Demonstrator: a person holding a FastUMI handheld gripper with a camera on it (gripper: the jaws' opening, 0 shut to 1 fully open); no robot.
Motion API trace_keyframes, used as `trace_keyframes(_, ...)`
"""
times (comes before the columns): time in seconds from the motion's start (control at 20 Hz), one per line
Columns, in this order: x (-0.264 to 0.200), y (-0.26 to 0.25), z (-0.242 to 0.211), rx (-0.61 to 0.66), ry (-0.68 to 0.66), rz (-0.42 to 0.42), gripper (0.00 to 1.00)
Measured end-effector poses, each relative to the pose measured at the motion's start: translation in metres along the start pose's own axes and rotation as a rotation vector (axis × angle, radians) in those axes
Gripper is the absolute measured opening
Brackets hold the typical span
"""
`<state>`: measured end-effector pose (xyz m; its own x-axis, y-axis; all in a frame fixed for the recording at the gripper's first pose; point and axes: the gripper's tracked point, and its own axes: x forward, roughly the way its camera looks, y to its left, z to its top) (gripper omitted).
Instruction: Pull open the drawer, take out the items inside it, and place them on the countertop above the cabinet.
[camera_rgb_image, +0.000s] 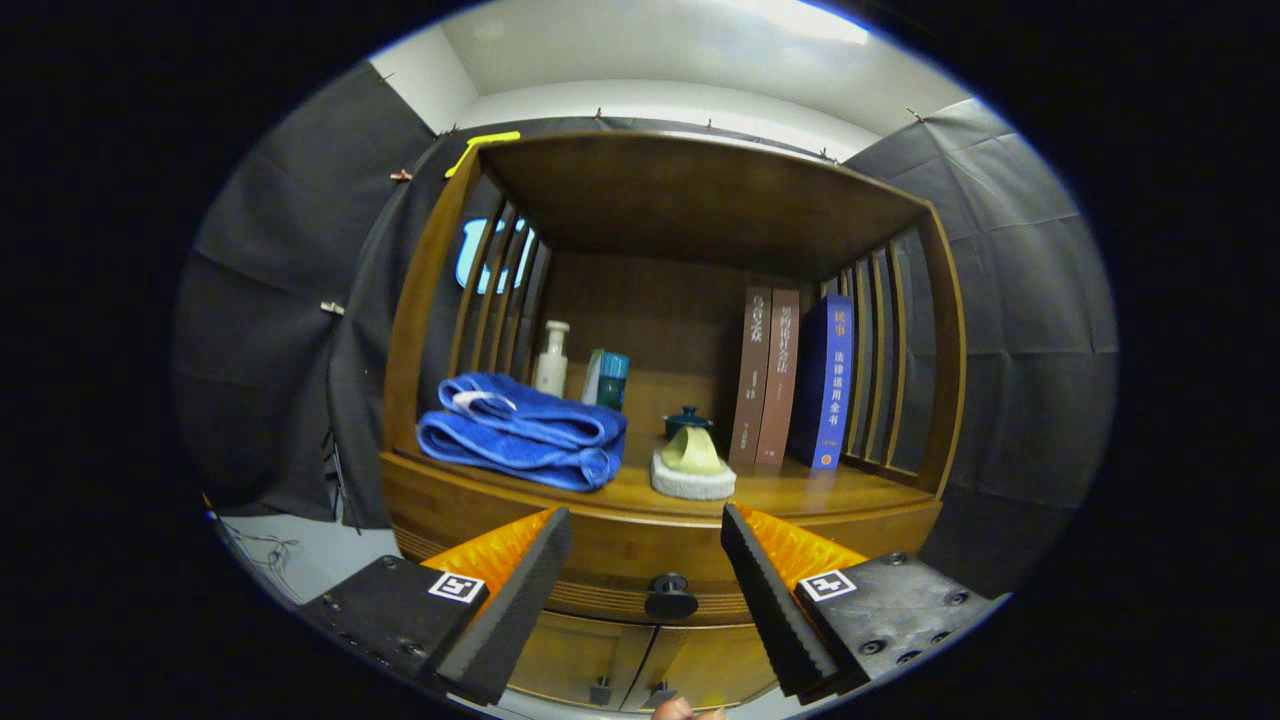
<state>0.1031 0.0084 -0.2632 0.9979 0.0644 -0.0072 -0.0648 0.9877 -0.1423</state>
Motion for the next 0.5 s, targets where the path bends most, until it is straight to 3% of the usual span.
trace_keyframes(0.5,-0.03,-0.027,0.141,0.055,0.019,-0.005,0.98)
